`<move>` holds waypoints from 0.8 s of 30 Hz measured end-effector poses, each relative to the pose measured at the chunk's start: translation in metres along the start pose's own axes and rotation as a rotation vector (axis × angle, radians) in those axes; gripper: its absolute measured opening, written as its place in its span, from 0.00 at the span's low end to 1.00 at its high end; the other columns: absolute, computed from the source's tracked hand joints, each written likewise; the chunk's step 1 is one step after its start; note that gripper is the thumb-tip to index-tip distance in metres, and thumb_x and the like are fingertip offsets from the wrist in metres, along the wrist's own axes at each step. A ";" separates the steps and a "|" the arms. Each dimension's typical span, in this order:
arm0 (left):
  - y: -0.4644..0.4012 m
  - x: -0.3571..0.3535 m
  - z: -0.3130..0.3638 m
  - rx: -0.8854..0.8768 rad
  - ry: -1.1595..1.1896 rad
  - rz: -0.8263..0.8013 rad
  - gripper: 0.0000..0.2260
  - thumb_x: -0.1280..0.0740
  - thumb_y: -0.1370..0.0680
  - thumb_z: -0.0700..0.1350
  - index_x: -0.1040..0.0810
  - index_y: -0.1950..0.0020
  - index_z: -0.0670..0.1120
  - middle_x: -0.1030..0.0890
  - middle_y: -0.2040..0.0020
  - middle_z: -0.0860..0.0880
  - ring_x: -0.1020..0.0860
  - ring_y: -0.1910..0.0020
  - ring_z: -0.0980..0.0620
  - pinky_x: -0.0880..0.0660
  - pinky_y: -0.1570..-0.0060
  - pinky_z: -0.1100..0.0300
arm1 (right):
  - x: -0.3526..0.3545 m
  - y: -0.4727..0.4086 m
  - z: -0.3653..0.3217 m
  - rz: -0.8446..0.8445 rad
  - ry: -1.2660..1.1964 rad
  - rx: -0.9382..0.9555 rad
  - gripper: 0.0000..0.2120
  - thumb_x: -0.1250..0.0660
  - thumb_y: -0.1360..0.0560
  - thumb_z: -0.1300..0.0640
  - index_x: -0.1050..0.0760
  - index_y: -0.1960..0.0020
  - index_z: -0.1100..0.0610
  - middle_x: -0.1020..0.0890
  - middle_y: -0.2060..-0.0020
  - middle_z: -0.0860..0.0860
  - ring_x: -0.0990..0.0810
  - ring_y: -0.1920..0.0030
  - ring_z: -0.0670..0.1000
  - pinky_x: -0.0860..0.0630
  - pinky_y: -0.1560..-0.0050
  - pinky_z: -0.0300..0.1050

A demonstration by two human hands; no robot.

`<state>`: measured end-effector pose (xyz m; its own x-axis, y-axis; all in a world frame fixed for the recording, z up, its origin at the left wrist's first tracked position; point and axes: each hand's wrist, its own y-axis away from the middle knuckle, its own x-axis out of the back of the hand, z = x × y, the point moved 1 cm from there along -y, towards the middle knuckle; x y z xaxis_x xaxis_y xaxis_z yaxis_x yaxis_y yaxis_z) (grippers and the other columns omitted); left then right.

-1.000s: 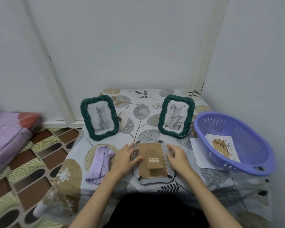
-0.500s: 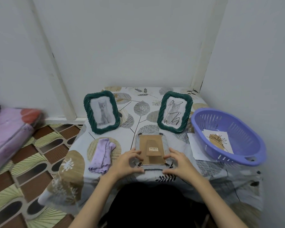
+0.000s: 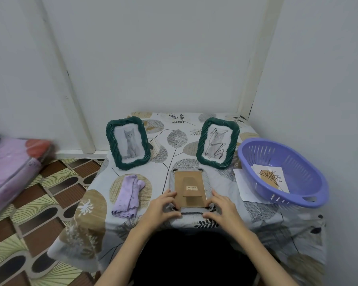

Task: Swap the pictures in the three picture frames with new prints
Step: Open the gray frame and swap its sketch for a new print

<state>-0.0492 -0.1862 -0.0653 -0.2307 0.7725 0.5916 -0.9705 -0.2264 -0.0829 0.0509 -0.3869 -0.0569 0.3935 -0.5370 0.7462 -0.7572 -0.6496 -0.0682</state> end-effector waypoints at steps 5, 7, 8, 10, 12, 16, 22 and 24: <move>0.003 0.002 0.000 -0.010 -0.012 -0.007 0.13 0.24 0.37 0.56 0.25 0.61 0.70 0.26 0.35 0.50 0.35 0.31 0.58 0.43 0.39 0.77 | 0.002 0.001 0.003 -0.040 -0.044 -0.008 0.13 0.24 0.35 0.52 0.28 0.65 0.40 0.28 0.34 0.56 0.36 0.29 0.51 0.37 0.34 0.48; 0.004 0.006 -0.002 0.004 -0.001 0.056 0.23 0.28 0.42 0.68 0.26 0.50 0.66 0.24 0.39 0.55 0.30 0.37 0.62 0.38 0.42 0.77 | 0.007 -0.001 0.001 -0.023 -0.147 -0.036 0.08 0.26 0.34 0.50 0.25 0.61 0.43 0.21 0.44 0.52 0.32 0.32 0.51 0.35 0.34 0.47; 0.003 0.008 -0.002 0.018 0.010 0.090 0.29 0.28 0.42 0.68 0.28 0.44 0.61 0.24 0.40 0.56 0.28 0.39 0.62 0.36 0.43 0.75 | 0.010 -0.005 0.000 0.034 -0.179 -0.080 0.07 0.28 0.33 0.45 0.23 0.61 0.45 0.19 0.50 0.49 0.28 0.36 0.51 0.32 0.36 0.49; -0.001 0.013 0.003 0.039 0.014 0.124 0.26 0.28 0.32 0.58 0.28 0.38 0.50 0.25 0.39 0.55 0.29 0.38 0.59 0.36 0.41 0.69 | 0.012 -0.017 -0.003 0.175 -0.196 -0.203 0.20 0.38 0.35 0.31 0.26 0.71 0.46 0.20 0.63 0.46 0.23 0.50 0.51 0.27 0.47 0.51; -0.006 0.016 0.005 0.025 -0.034 0.138 0.20 0.33 0.25 0.47 0.30 0.35 0.45 0.26 0.36 0.51 0.30 0.36 0.56 0.36 0.37 0.64 | 0.011 -0.027 -0.019 0.182 -0.257 -0.311 0.30 0.42 0.36 0.27 0.38 0.79 0.52 0.29 0.76 0.47 0.24 0.64 0.52 0.31 0.61 0.46; -0.013 0.012 0.003 0.015 -0.109 0.096 0.18 0.38 0.21 0.44 0.32 0.31 0.44 0.29 0.33 0.49 0.36 0.34 0.59 0.41 0.38 0.68 | 0.003 -0.040 -0.040 0.095 -0.423 -0.493 0.30 0.29 0.31 0.46 0.36 0.86 0.55 0.32 0.78 0.46 0.31 0.71 0.48 0.37 0.71 0.40; -0.027 0.010 0.013 0.160 0.246 0.225 0.18 0.39 0.21 0.46 0.31 0.32 0.43 0.28 0.32 0.48 0.32 0.33 0.54 0.38 0.35 0.64 | -0.006 -0.043 -0.029 0.153 -0.624 -0.489 0.10 0.25 0.36 0.46 0.18 0.68 0.52 0.15 0.59 0.51 0.19 0.52 0.53 0.23 0.48 0.50; -0.033 0.008 0.017 0.204 0.282 0.206 0.20 0.38 0.22 0.47 0.32 0.32 0.43 0.30 0.32 0.47 0.33 0.32 0.53 0.38 0.34 0.62 | -0.004 -0.039 -0.032 0.157 -0.709 -0.459 0.09 0.25 0.34 0.50 0.17 0.67 0.55 0.15 0.61 0.53 0.19 0.56 0.53 0.24 0.52 0.48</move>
<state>-0.0179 -0.1825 -0.0442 -0.4567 0.8247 0.3335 -0.8747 -0.4846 0.0007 0.0618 -0.3421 -0.0363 0.3832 -0.9114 0.1499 -0.9061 -0.3395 0.2526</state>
